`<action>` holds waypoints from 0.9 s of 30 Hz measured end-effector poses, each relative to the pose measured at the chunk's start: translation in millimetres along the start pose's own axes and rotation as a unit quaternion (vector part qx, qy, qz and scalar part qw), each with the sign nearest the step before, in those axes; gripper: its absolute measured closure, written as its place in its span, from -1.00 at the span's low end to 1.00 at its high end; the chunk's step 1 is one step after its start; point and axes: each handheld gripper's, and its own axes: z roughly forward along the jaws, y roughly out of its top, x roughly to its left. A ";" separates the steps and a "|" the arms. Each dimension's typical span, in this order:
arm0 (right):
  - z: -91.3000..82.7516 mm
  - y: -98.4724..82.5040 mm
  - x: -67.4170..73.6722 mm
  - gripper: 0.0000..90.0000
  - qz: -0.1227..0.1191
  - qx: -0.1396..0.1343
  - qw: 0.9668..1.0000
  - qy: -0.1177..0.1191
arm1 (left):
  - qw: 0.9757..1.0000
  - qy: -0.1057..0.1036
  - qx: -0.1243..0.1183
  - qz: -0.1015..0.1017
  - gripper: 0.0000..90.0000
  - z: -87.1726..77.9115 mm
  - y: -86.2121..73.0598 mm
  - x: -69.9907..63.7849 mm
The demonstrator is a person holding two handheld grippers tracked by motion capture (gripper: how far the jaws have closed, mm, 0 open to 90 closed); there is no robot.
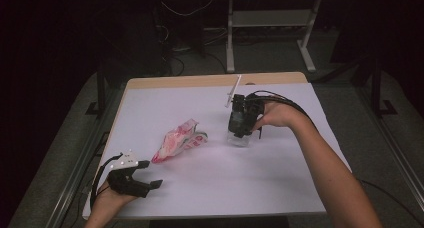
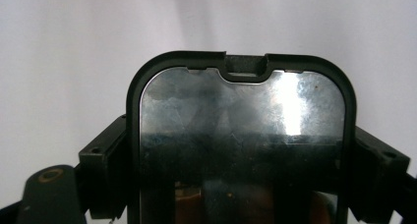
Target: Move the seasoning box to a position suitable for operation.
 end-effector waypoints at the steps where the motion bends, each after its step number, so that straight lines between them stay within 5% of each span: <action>1: 0.0 0.0 0.0 -0.66 0.000 0.000 1.000 0.000 | 1.000 0.000 0.000 0.000 -0.72 0.0 0.0 0.0; 14: -16.1 -30.7 33.0 -0.66 -0.008 -0.031 0.999 0.009 | 1.000 -0.002 -0.001 0.004 -0.72 1.7 0.9 -1.9; 27: 3.5 -30.5 75.2 -0.66 -0.060 -0.019 0.997 0.035 | 1.000 -0.001 -0.001 0.007 -0.72 1.5 1.0 -1.7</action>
